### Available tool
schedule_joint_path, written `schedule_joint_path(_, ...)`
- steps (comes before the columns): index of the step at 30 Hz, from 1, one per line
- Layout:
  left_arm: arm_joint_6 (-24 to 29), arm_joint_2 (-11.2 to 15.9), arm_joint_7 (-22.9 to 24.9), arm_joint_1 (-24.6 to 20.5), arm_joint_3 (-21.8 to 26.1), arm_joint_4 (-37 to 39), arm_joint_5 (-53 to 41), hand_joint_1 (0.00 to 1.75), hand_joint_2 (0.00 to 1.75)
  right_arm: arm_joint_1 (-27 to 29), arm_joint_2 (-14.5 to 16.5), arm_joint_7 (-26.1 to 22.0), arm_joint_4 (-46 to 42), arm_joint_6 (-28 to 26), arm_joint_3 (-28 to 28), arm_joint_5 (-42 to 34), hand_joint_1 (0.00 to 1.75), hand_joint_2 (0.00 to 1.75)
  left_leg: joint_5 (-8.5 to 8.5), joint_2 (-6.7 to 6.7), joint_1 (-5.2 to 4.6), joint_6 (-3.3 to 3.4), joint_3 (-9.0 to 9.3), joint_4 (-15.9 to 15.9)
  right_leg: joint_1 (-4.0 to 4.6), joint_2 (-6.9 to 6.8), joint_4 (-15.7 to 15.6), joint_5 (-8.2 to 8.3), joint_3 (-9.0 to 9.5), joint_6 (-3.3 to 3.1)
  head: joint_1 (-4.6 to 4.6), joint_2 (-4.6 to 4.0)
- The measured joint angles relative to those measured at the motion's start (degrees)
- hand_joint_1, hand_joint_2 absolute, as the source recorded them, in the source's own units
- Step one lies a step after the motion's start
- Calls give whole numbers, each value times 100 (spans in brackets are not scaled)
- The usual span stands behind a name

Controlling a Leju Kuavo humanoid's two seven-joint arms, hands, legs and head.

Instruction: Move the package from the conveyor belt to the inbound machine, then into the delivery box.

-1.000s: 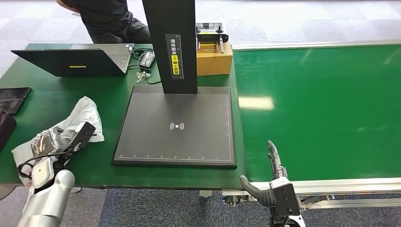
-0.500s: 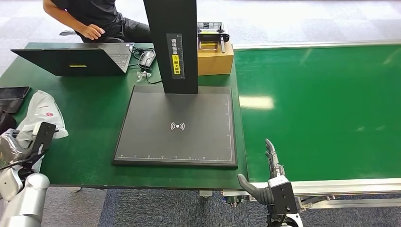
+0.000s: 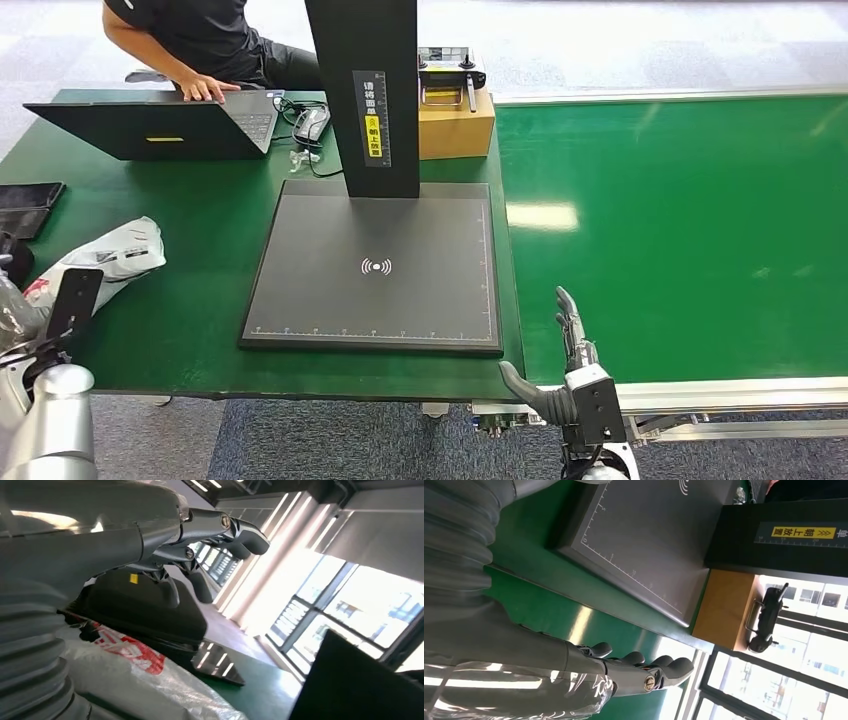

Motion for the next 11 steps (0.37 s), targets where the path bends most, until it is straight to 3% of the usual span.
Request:
schedule_joint_path(6, 9, -327, -688, 78, -228, -339, 869, 0, 175, -99, -80, -43, 118, -1, 19, -79, 0, 175, -3, 0, 0, 4, 0, 2, -1, 0, 0, 0, 1, 1, 0, 0)
schedule_joint_path(11, 9, -432, -1023, 145, -576, -477, 1869, 0, 175, -158, -147, -94, 193, -19, 50, -159, 0, 175, -4, 0, 0, 5, 1, 2, -1, 0, 0, 0, 2, 0, 0, 0)
